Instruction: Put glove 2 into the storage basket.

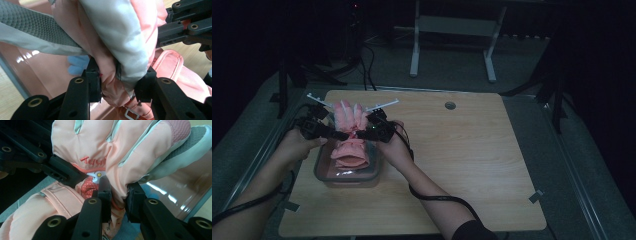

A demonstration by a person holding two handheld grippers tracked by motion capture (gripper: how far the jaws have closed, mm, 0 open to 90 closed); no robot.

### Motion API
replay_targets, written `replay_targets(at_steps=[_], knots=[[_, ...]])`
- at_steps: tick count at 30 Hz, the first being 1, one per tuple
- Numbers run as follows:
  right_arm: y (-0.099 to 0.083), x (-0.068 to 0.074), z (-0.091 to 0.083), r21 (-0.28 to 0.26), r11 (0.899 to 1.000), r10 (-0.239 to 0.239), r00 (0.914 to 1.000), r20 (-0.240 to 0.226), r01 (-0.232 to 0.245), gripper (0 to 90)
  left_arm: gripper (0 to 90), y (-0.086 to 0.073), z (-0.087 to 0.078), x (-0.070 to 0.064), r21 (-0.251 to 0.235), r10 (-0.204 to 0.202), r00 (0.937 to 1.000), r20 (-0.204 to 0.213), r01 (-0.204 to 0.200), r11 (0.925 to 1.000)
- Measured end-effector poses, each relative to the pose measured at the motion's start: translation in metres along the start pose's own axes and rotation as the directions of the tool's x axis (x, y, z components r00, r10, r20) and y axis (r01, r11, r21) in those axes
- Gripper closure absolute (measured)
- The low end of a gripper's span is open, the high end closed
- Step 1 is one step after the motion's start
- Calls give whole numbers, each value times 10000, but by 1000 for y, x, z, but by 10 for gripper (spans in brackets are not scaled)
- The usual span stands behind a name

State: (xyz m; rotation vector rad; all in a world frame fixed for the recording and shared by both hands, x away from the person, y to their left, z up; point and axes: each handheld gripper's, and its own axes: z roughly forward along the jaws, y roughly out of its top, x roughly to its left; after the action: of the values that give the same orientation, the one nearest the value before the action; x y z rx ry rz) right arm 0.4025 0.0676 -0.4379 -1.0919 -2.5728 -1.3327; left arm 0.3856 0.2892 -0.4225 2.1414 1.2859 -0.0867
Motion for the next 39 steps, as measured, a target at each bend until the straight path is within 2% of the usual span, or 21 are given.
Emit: replay_targets(at_steps=[4,7,10,15,17,20,23,25,27,28,30,32,33,35,36,38,39], knots=[[-15,-7,13,501,9986,183,9998,78,-187,769,630,-10,20,6,255,-128,9998,153,124,9996],[-23,-11,19,870,9957,294,9995,122,-303,766,629,-14,28,7,357,-169,9996,213,161,9992],[-28,-14,24,1293,9913,239,9995,186,-261,759,626,-22,41,10,484,-243,9992,318,228,9986],[-32,-15,30,1783,9838,145,9994,314,-198,748,611,-29,49,16,476,-420,9980,483,397,9981],[-31,-15,33,1917,9814,24,9992,403,-101,743,597,-30,52,17,480,-465,9980,425,445,9979],[-31,-15,37,2013,9795,-20,9985,546,-90,710,545,-32,54,21,420,-736,9966,358,721,9965],[-30,-16,38,1951,9807,28,9983,584,-141,660,511,-32,54,23,358,-822,9964,221,814,9960],[-28,-18,36,1908,9816,-85,9977,665,-44,594,471,-32,53,22,147,-731,9971,-214,734,9972],[-26,-19,34,1779,9840,-56,9980,634,-58,569,451,-32,53,21,125,-666,9973,-314,670,9977],[-24,-18,31,1675,9859,-69,9978,655,-42,562,452,-31,52,20,-57,-645,9968,-478,643,9979],[-22,-15,26,1549,9876,-382,9963,773,259,529,421,-31,53,19,-142,-578,9964,-622,570,9983],[-20,-16,21,1343,9902,-486,9959,762,380,470,400,-30,53,18,-269,-611,9948,-810,591,9979],[-18,-17,18,1108,9934,-355,9980,522,296,417,391,-30,53,17,-319,-631,9946,-827,606,9976],[-16,-19,12,786,9967,-242,9994,228,224,382,386,-29,53,14,-402,-521,9943,-932,485,9980],[-16,-19,9,694,9971,-337,9992,198,323,346,366,-29,52,13,-478,-492,9935,-1028,445,9979],[-16,-20,4,676,9964,-499,9984,-281,517,278,315,-27,51,12,-703,-551,9926,-1085,476,9964],[-16,-20,2,689,9958,-569,9972,-481,601,275,293,-27,50,11,-828,-485,9924,-1131,392,9958]])
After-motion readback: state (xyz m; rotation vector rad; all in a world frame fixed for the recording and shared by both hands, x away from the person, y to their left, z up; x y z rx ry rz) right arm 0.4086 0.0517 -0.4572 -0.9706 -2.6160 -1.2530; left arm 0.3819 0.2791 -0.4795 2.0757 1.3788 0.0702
